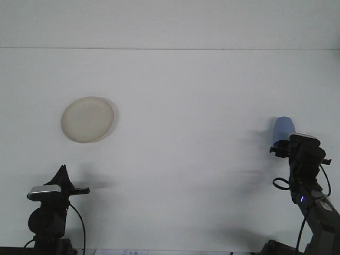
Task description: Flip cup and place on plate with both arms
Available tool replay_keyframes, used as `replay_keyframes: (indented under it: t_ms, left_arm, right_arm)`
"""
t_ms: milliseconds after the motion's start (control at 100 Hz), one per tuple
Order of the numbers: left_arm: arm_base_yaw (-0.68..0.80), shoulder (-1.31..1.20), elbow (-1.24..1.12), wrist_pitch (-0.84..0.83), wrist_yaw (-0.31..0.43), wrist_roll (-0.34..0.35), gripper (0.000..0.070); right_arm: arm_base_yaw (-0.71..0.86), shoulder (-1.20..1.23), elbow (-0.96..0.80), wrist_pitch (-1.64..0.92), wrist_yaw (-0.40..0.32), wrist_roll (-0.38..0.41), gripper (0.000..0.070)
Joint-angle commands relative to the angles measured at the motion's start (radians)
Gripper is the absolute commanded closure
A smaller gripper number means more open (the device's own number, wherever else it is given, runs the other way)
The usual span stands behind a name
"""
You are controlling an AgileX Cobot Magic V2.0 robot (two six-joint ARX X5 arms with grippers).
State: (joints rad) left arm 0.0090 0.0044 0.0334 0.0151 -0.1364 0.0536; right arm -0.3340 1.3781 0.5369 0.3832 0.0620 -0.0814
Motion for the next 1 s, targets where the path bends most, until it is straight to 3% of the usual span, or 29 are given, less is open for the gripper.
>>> replay_keyframes:
  t_ms: [0, 90, 130, 210, 240, 290, 460, 620, 780, 990]
  left_arm:
    - [0.000, -0.002, -0.019, 0.013, -0.005, -0.005, 0.0685]
    - [0.000, -0.002, -0.019, 0.013, -0.005, -0.005, 0.0685]
    - [0.000, -0.002, -0.019, 0.013, -0.005, -0.006, 0.0685]
    - [0.000, -0.002, -0.019, 0.013, -0.005, -0.005, 0.0685]
    - [0.000, -0.002, -0.019, 0.013, -0.005, -0.006, 0.0685]
    - [0.000, -0.002, -0.019, 0.013, -0.005, -0.006, 0.0685]
    - [0.000, -0.002, -0.019, 0.013, -0.005, -0.005, 0.0685]
    - [0.000, -0.002, -0.019, 0.013, -0.005, -0.006, 0.0685]
    - [0.000, -0.002, -0.019, 0.013, -0.005, -0.005, 0.0685]
    - [0.000, -0.002, -0.019, 0.013, -0.005, -0.005, 0.0685]
  right_arm:
    - [-0.002, 0.046, 0.003, 0.089, -0.019, -0.006, 0.0264]
    - [-0.003, 0.106, 0.003, 0.188, -0.050, -0.005, 0.0268]
    - [-0.003, 0.130, 0.003, 0.224, -0.064, -0.005, 0.0305]
    - [-0.003, 0.171, 0.003, 0.283, -0.075, -0.003, 0.0466]
    - [-0.003, 0.179, 0.003, 0.296, -0.082, -0.001, 0.0576]
    - [-0.003, 0.183, 0.003, 0.301, -0.090, -0.001, 0.0700]
    - [0.006, 0.134, 0.003, 0.299, -0.089, 0.012, 0.0700]
    - [0.042, -0.046, 0.017, 0.122, -0.047, 0.098, 0.0700]
    - [0.131, -0.284, 0.145, -0.356, -0.028, 0.140, 0.0700]
    - [0.326, -0.383, 0.484, -1.009, -0.038, 0.150, 0.0700]
